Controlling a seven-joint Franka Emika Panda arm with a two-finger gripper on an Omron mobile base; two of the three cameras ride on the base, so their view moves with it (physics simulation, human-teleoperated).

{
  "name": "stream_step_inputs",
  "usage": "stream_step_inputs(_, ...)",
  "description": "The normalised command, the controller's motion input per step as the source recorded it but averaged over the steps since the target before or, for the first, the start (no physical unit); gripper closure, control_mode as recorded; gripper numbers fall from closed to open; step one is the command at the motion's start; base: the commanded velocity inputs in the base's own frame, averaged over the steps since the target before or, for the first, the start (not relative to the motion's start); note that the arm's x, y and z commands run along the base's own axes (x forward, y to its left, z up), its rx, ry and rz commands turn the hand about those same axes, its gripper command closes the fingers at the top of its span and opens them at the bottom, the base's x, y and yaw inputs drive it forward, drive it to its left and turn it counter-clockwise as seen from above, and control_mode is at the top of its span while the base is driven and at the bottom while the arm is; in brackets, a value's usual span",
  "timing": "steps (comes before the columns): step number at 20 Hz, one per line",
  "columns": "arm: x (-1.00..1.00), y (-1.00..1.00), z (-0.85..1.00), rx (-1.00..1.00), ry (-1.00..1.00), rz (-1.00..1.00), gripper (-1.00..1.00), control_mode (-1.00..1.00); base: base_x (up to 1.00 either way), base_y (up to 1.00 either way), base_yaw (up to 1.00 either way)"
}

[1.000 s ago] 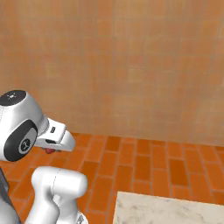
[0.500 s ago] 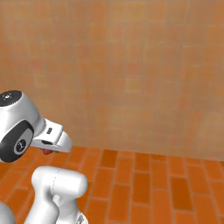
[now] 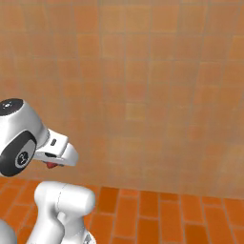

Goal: Take the strawberry from the fridge and place it on top of the pancake, located on the dining counter.

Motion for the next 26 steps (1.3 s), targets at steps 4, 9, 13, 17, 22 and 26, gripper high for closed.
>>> stream_step_inputs(4,0.0,0.0,0.0,0.0,0.0,0.0,1.0,1.0,1.0,-0.89,-0.31)
stream_step_inputs(9,0.0,0.0,0.0,0.0,0.0,0.0,1.0,1.0,0.63,-0.92,-0.58)
stream_step_inputs(13,0.0,0.0,0.0,0.0,0.0,0.0,1.0,1.0,0.51,-0.91,-0.62)
stream_step_inputs(17,0.0,0.0,0.0,0.0,0.0,0.0,1.0,1.0,0.56,-0.83,-0.62)
stream_step_inputs(22,0.0,0.0,0.0,0.0,0.0,0.0,1.0,1.0,0.58,-0.73,-0.65)
stream_step_inputs(26,0.0,0.0,0.0,0.0,0.0,0.0,1.0,1.0,0.48,-0.58,-0.71)
